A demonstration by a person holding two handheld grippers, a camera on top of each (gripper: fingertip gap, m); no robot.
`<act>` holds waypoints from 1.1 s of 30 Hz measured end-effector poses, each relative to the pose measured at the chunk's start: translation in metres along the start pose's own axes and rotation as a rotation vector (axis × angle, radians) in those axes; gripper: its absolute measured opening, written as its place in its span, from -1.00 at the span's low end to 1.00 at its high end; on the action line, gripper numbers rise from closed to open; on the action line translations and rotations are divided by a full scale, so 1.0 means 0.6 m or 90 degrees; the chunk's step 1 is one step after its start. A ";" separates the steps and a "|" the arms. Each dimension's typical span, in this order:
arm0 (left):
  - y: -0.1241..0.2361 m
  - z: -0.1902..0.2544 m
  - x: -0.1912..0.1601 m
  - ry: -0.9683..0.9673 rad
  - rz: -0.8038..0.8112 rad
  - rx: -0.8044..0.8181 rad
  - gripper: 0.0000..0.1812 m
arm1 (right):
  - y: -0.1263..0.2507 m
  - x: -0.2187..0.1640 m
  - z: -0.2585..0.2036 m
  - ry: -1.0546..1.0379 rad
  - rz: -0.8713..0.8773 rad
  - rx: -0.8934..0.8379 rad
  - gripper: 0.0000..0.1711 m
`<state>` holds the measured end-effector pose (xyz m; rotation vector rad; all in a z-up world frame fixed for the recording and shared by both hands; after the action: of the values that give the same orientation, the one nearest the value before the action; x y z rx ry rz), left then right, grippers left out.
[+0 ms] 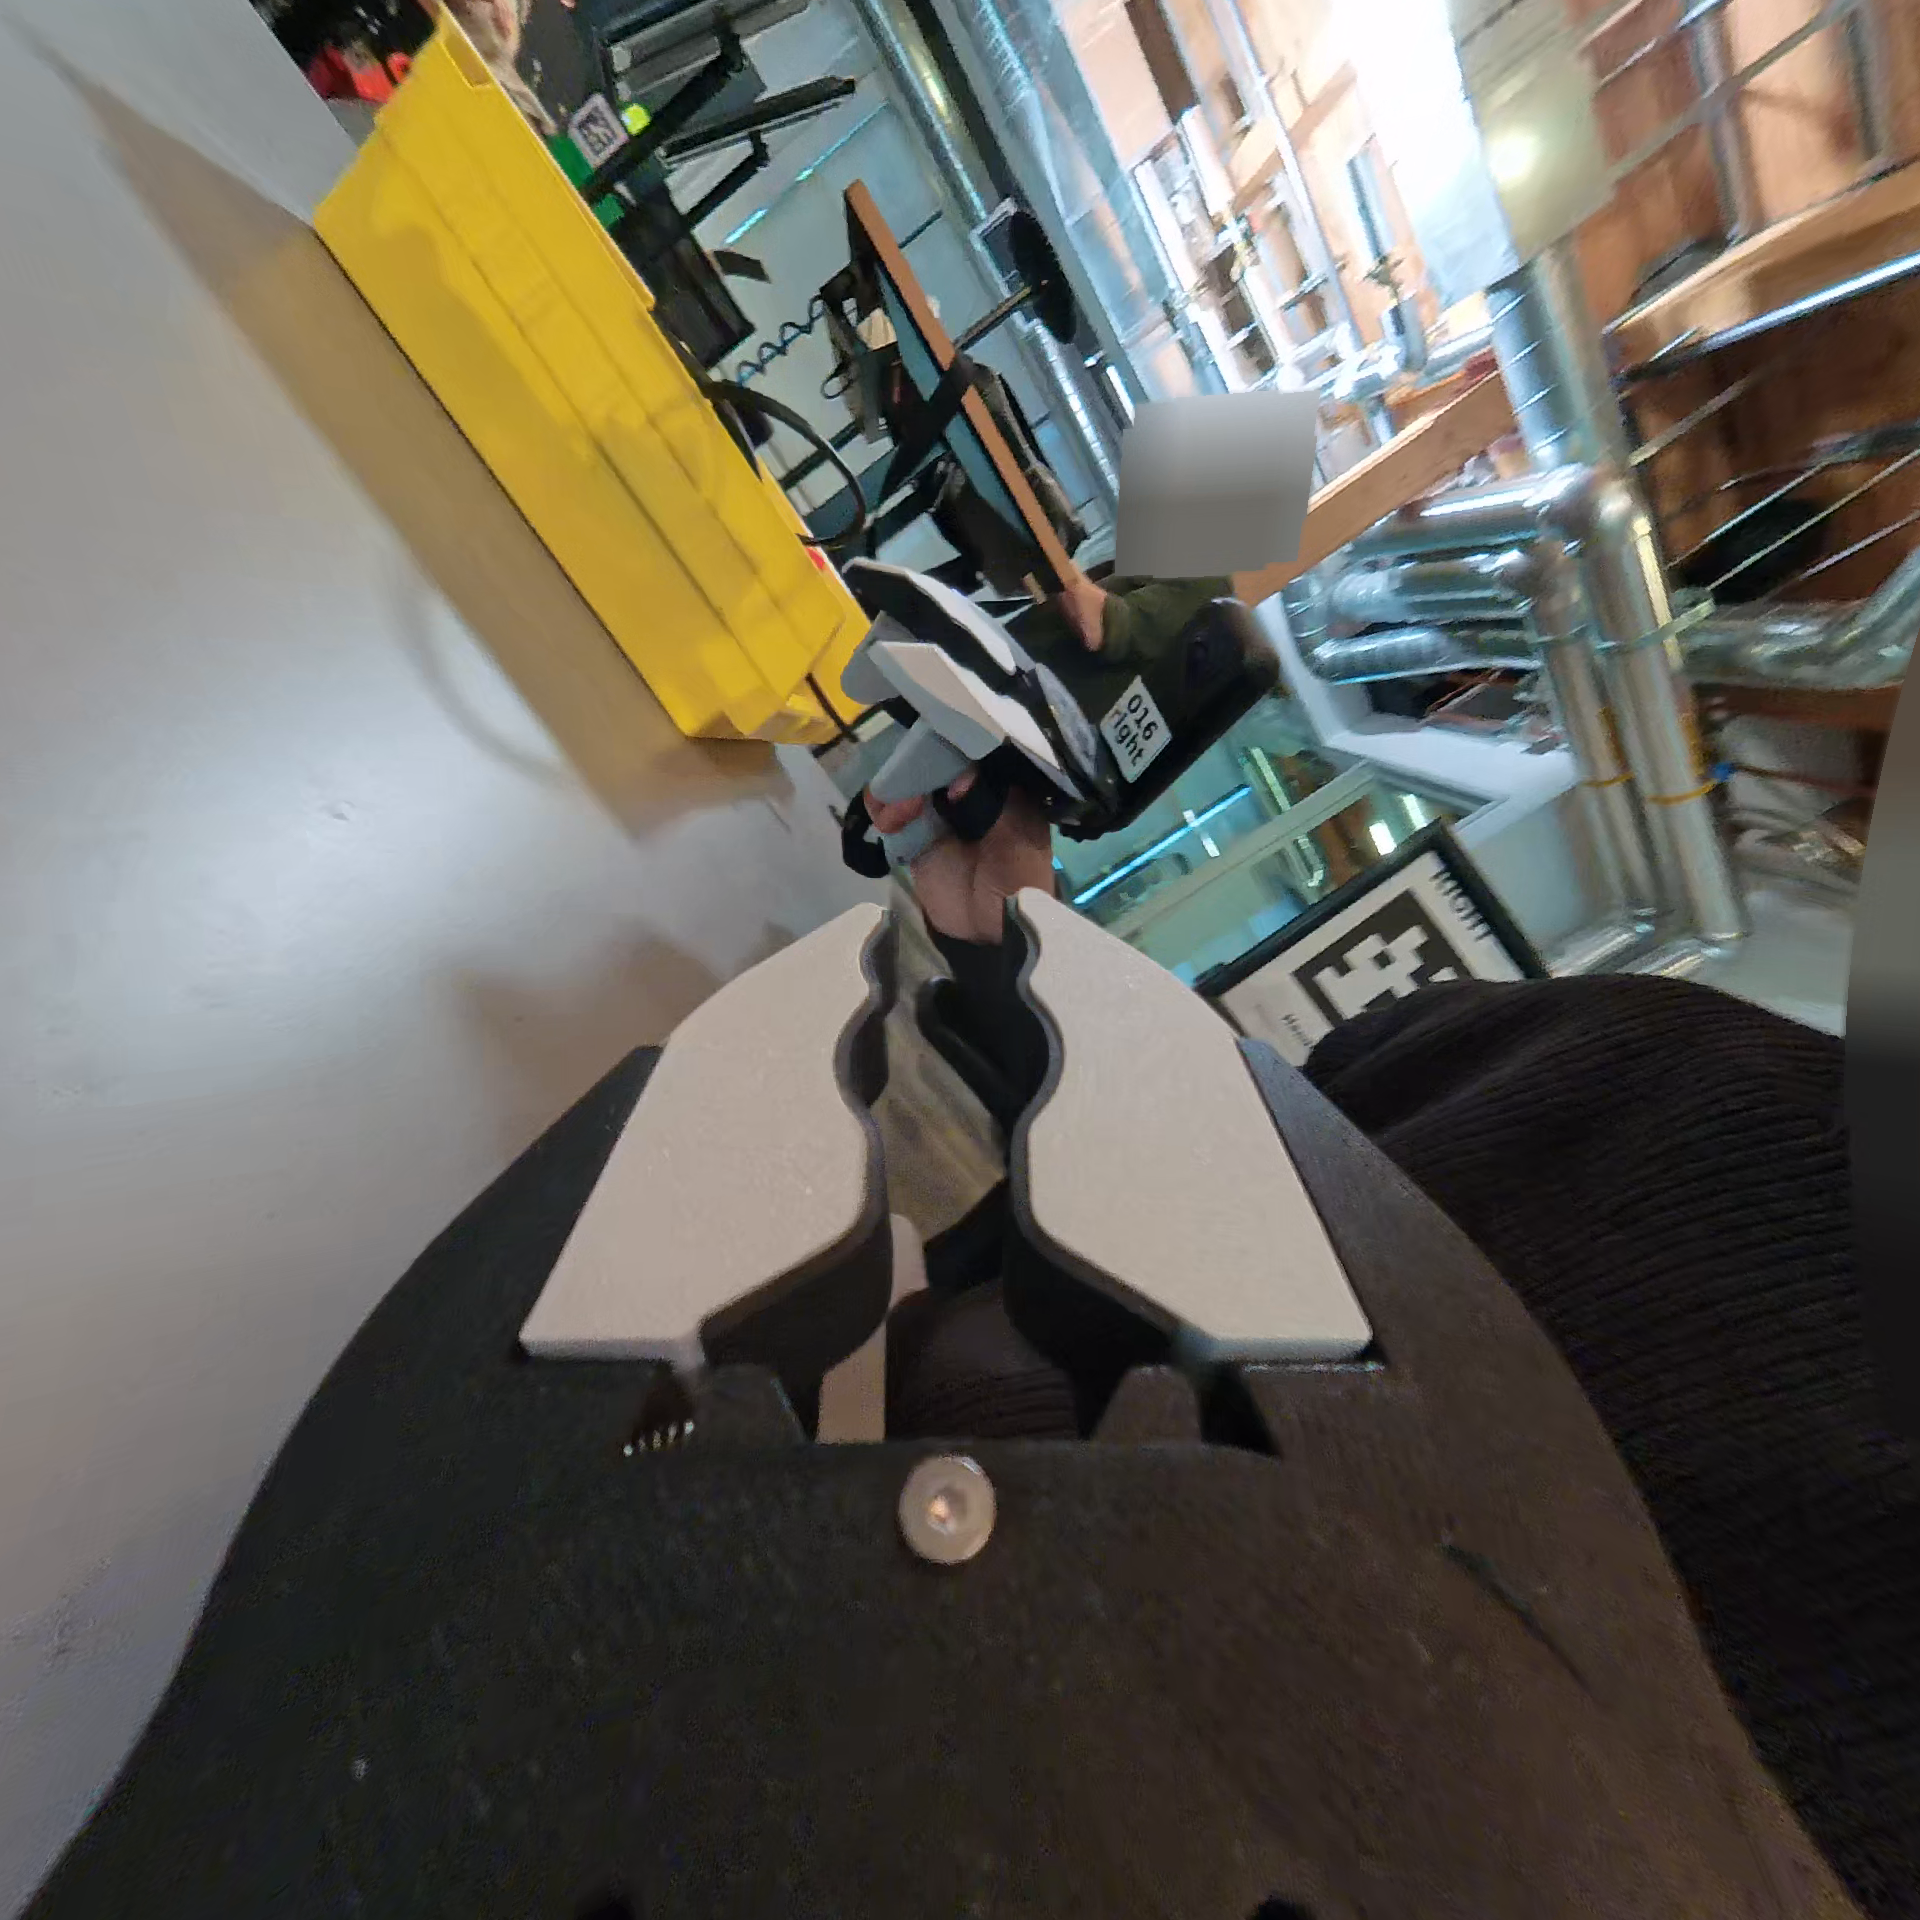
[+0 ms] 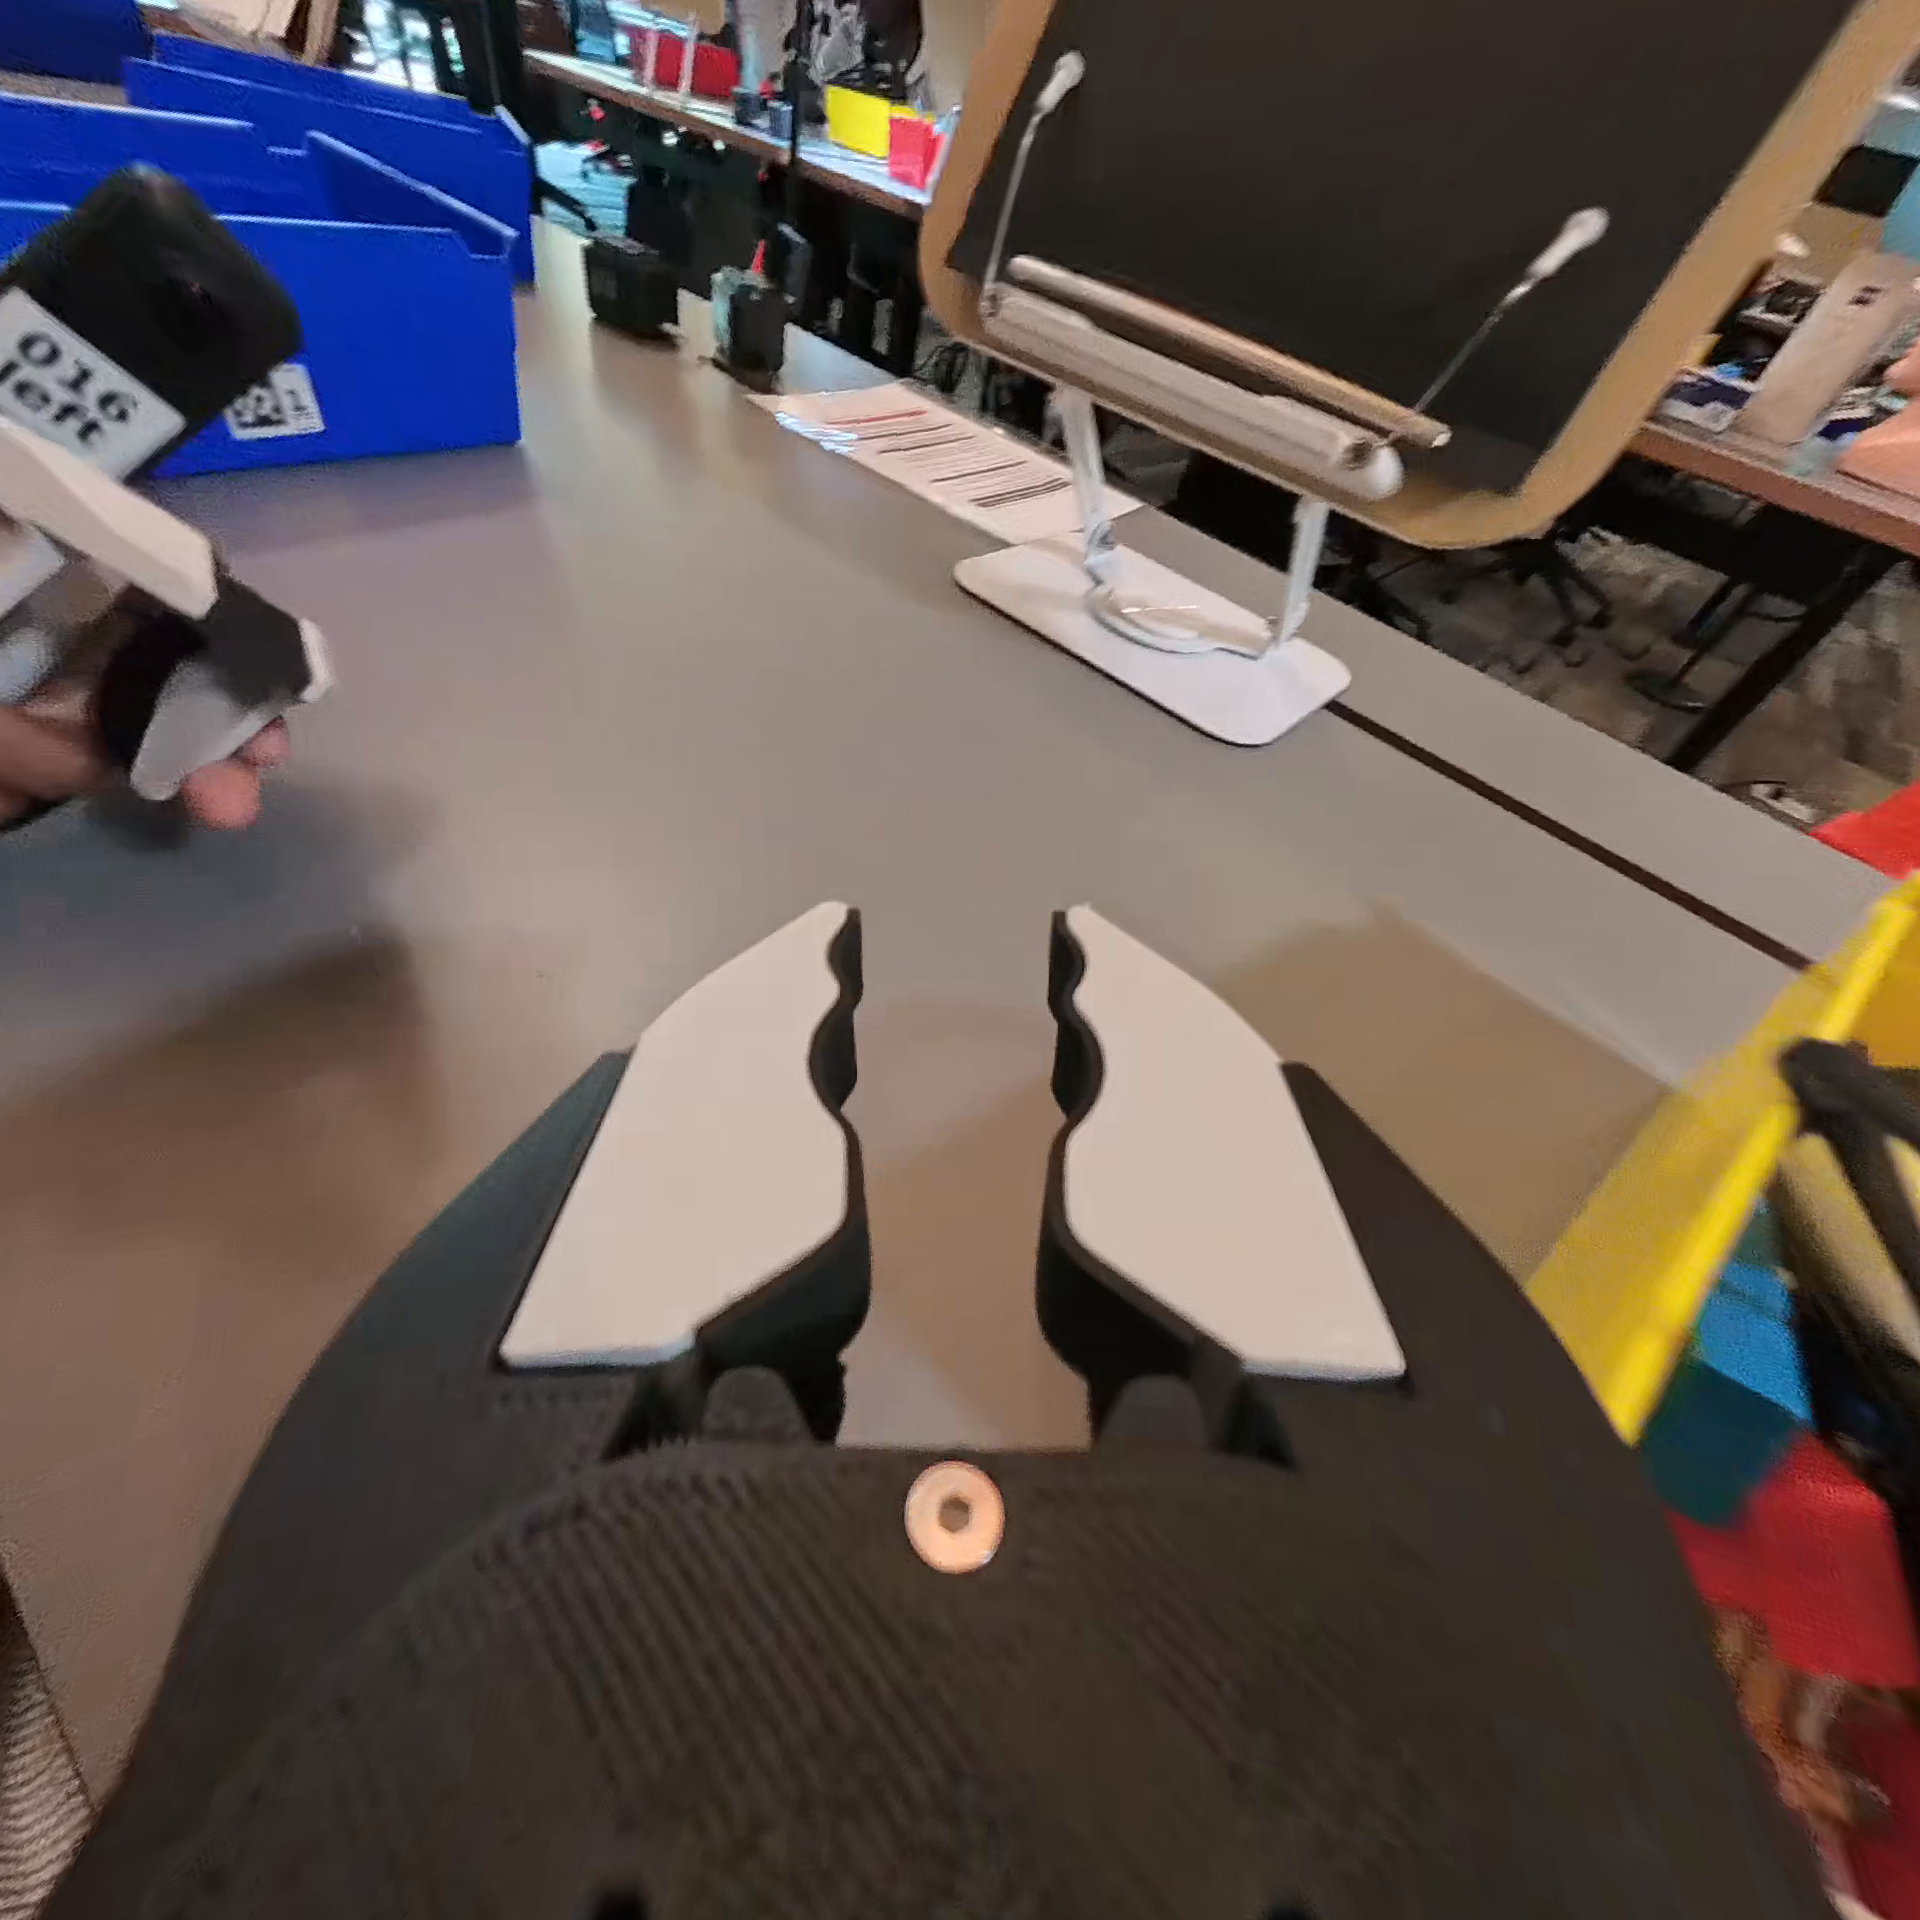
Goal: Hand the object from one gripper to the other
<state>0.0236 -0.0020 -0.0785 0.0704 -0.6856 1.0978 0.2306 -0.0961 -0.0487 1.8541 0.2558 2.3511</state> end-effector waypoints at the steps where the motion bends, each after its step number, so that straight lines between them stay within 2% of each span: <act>1: 0.000 0.001 0.001 -0.016 -0.005 0.014 -0.79 | -0.006 -0.001 -0.009 0.001 -0.001 0.013 -0.59; 7: 0.005 0.044 0.032 -0.085 0.009 0.045 -0.73 | -0.025 -0.006 -0.041 0.041 -0.022 0.035 -0.60; 12: 0.064 0.152 0.112 -0.180 0.070 0.020 -0.71 | -0.036 -0.009 -0.062 0.090 -0.032 0.024 -0.63; 15: 0.156 0.205 0.167 -0.262 0.136 0.099 -0.70 | -0.051 -0.010 -0.080 0.084 -0.037 0.038 -0.63; 18: 0.290 0.235 0.205 -0.320 0.241 0.238 -0.71 | -0.073 -0.006 -0.103 0.069 -0.040 0.046 -0.64; 20: 0.386 0.244 0.212 -0.333 0.309 0.332 -0.71 | -0.092 0.003 -0.125 0.037 -0.029 0.061 -0.64; 22: 0.470 0.244 0.204 -0.321 0.333 0.413 -0.69 | -0.114 0.012 -0.148 -0.003 -0.017 0.077 -0.65; 26: 0.598 0.215 0.181 -0.324 0.210 0.701 -0.61 | -0.161 0.029 -0.191 -0.071 -0.007 0.115 -0.65; 28: 0.640 0.201 0.178 -0.319 0.131 0.829 -0.70 | -0.177 0.041 -0.207 -0.062 -0.009 0.122 -0.65; 30: 0.663 0.184 0.178 -0.296 0.052 0.906 -0.82 | -0.188 0.053 -0.220 -0.038 -0.009 0.128 -0.65; 33: 0.673 0.151 0.181 -0.260 -0.038 0.935 -0.76 | -0.197 0.071 -0.236 -0.003 -0.011 0.139 -0.65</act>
<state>-0.3276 0.2420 -0.0587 1.5826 -0.0898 1.3357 0.0830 0.0214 -0.0658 1.9399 0.5454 2.3901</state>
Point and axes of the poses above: each gripper's, where its closed fingertips meet, y back along the fingers, x out of its top, z = x × y across the jaws, the point moved 5 cm from there along y, back along the fingers, and after that the axes turned 8 degrees about -x, right-handed, at the moved point
